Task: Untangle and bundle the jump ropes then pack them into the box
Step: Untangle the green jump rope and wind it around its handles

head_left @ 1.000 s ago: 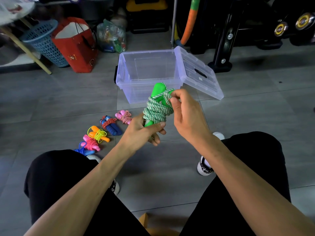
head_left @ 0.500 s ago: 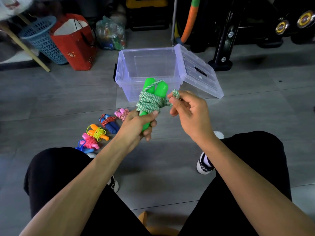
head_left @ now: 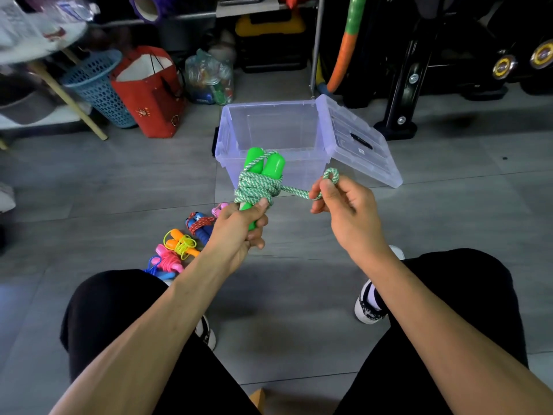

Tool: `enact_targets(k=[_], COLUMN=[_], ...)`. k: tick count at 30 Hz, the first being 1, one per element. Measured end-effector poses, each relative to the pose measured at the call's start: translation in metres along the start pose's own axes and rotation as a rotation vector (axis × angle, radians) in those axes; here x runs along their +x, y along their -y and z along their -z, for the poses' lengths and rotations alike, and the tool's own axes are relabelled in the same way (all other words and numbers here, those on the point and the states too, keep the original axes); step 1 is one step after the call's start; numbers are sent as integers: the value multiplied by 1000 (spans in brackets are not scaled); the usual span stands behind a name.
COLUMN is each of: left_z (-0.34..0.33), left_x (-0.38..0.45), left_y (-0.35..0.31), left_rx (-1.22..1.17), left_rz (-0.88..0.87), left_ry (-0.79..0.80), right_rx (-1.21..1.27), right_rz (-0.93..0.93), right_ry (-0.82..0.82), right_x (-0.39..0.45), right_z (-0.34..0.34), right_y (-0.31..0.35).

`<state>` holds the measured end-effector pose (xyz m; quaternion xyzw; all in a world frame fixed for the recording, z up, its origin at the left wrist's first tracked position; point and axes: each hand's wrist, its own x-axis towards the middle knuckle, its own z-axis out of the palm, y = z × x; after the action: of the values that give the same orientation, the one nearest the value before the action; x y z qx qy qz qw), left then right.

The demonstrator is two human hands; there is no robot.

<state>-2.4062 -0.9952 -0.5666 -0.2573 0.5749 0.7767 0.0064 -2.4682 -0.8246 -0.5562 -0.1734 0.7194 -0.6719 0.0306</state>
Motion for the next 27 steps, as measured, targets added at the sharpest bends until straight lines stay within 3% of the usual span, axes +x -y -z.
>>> enact_targets(k=[4, 11, 15, 19, 27], left_z=[4, -7, -11, -16, -16], left_x=[4, -1, -2, -6, -12], left_y=[0, 12, 14, 15, 7], left_rx=[92, 384, 515, 473, 310], left_rz=[-2, -167, -227, -197, -160], left_ry=[-7, 5, 22, 56, 84], right_rx=[-78, -77, -118, -239, -727], right_rz=[57, 32, 32, 232, 674], right_ry=[38, 61, -42, -130, -105], right_x=[-2, 4, 3, 2, -2], right_z=[2, 4, -5, -10, -17], right_y=[4, 11, 7, 2, -21])
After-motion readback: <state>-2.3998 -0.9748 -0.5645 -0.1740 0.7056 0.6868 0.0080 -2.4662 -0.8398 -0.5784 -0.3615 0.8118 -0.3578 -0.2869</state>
